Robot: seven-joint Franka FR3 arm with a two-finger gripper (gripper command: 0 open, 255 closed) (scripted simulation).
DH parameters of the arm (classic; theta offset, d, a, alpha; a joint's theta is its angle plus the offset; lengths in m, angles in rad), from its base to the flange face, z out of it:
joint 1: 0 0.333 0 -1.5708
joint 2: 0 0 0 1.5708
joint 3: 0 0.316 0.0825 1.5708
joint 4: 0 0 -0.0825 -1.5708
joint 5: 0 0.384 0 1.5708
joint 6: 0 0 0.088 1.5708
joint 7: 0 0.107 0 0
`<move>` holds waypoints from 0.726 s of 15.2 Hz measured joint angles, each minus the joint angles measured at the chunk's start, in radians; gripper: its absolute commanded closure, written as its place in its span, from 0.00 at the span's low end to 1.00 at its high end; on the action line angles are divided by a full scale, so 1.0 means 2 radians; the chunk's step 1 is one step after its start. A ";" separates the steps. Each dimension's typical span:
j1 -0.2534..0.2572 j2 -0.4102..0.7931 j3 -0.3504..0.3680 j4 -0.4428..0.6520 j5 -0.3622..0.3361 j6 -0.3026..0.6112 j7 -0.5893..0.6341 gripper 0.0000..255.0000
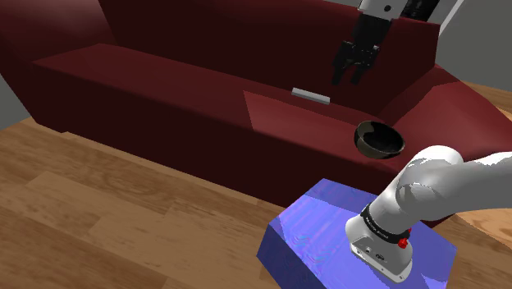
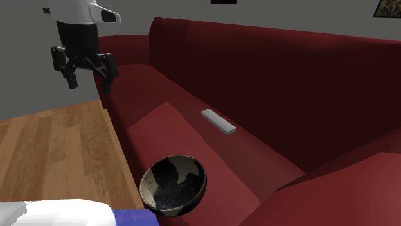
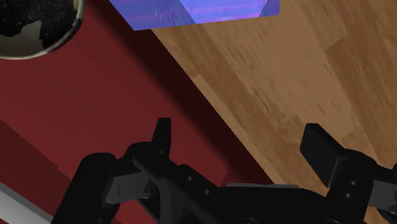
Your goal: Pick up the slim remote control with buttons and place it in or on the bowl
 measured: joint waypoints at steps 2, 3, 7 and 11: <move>-0.001 0.000 -0.005 -0.004 -0.005 0.004 -0.008 0.00; -0.001 0.004 -0.011 -0.009 -0.010 0.012 -0.019 0.00; -0.006 0.027 -0.046 -0.022 -0.040 0.048 -0.077 0.00; -0.009 0.060 -0.082 -0.032 -0.068 0.095 -0.137 0.00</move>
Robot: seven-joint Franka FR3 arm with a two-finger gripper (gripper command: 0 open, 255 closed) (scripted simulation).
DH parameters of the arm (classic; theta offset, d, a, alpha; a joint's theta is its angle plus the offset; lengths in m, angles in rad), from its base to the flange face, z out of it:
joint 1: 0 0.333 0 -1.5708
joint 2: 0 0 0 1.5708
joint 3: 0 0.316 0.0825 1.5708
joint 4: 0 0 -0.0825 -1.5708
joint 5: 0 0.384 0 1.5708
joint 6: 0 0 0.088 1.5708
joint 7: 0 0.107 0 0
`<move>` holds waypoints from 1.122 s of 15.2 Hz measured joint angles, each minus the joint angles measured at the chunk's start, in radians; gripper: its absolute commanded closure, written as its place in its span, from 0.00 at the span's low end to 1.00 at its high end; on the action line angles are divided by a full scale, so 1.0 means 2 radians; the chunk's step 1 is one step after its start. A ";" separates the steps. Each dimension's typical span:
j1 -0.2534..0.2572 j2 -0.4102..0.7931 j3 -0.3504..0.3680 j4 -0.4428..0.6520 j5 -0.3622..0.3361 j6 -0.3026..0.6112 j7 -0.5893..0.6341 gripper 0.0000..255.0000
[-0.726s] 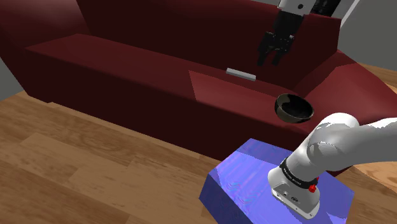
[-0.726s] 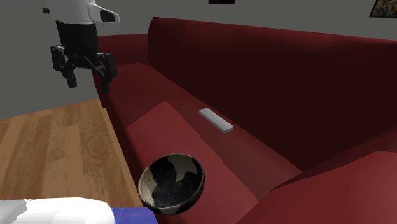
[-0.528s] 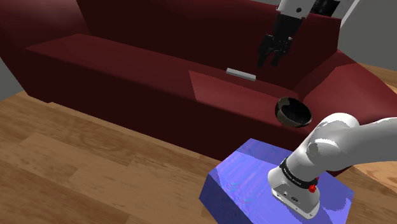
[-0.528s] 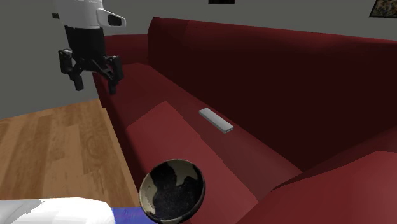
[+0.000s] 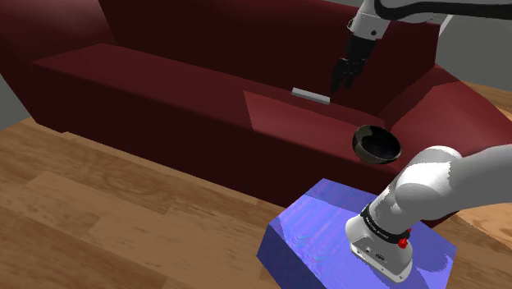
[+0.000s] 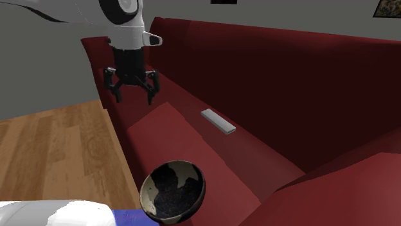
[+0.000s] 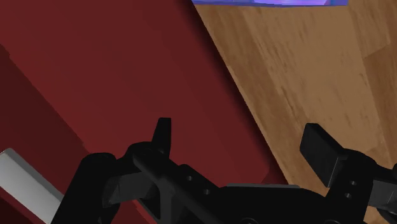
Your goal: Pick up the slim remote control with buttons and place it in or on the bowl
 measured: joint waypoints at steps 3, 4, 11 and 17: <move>-0.001 0.029 -0.025 -0.003 -0.016 0.035 -0.042 0.00; -0.001 0.039 -0.033 -0.003 -0.020 0.047 -0.055 0.00; 0.002 0.144 -0.095 0.032 -0.033 0.127 -0.161 0.00; 0.006 0.253 -0.140 0.088 -0.007 0.185 -0.261 0.00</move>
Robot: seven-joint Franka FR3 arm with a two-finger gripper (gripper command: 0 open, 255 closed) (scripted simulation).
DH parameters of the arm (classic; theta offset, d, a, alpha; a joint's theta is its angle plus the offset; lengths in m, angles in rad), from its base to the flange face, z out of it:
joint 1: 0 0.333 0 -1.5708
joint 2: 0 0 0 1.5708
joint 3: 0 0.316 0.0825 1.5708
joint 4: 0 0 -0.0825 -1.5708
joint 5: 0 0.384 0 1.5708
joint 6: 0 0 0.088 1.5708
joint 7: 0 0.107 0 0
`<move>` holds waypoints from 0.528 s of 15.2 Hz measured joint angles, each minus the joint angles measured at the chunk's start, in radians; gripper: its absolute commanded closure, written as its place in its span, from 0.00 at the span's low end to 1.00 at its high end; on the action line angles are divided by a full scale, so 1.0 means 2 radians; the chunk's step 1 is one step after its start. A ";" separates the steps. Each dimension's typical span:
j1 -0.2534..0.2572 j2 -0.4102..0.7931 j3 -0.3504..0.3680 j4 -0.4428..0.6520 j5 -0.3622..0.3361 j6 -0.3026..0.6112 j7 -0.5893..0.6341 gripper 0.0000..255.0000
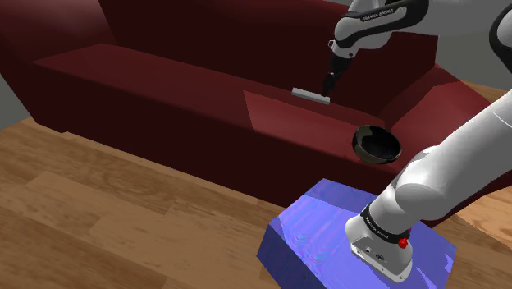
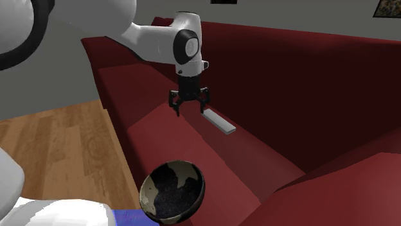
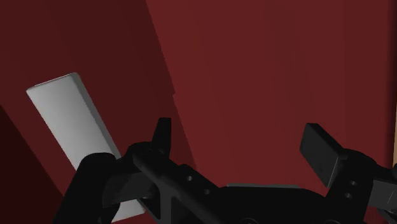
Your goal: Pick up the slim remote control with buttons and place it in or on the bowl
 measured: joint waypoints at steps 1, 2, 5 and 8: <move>0.000 0.019 -0.006 0.014 0.008 0.005 -0.017 0.00; -0.001 0.040 -0.010 0.025 0.017 0.015 -0.034 0.00; -0.008 0.105 -0.020 0.072 0.050 0.030 -0.088 0.00; -0.025 0.167 -0.021 0.124 0.084 0.037 -0.140 0.00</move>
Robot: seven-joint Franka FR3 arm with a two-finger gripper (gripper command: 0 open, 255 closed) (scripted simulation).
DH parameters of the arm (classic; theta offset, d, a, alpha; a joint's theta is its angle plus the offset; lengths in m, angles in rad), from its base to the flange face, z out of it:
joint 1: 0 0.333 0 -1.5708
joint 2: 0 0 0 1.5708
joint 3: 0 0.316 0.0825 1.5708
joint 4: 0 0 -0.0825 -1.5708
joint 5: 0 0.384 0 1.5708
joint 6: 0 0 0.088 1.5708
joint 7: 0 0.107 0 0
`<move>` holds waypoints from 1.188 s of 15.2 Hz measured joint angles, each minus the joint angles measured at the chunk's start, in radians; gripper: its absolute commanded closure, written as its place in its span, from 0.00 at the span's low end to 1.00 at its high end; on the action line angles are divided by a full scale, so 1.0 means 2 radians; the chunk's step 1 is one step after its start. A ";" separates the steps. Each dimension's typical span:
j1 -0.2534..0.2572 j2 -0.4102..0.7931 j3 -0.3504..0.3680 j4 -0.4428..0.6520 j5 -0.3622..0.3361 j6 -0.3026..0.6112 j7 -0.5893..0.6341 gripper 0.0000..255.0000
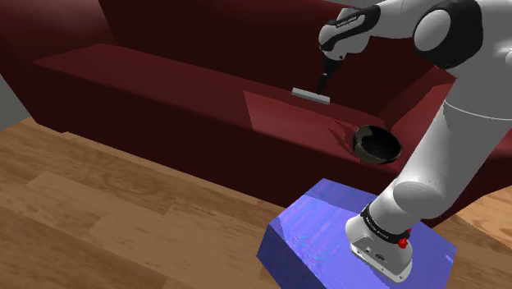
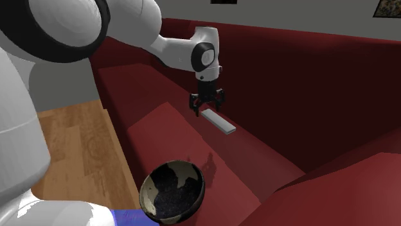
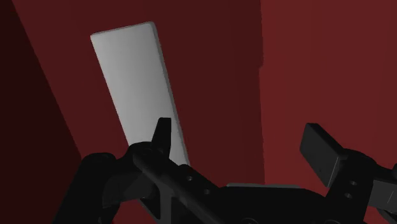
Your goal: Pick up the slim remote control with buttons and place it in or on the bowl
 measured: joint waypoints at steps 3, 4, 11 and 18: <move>-0.022 0.063 0.007 0.058 0.031 0.003 -0.045 0.00; -0.030 0.082 0.010 0.077 0.040 0.003 -0.058 0.00; -0.057 0.154 0.028 0.131 0.070 0.022 -0.094 0.00; -0.061 0.168 0.032 0.126 0.077 0.039 -0.099 0.00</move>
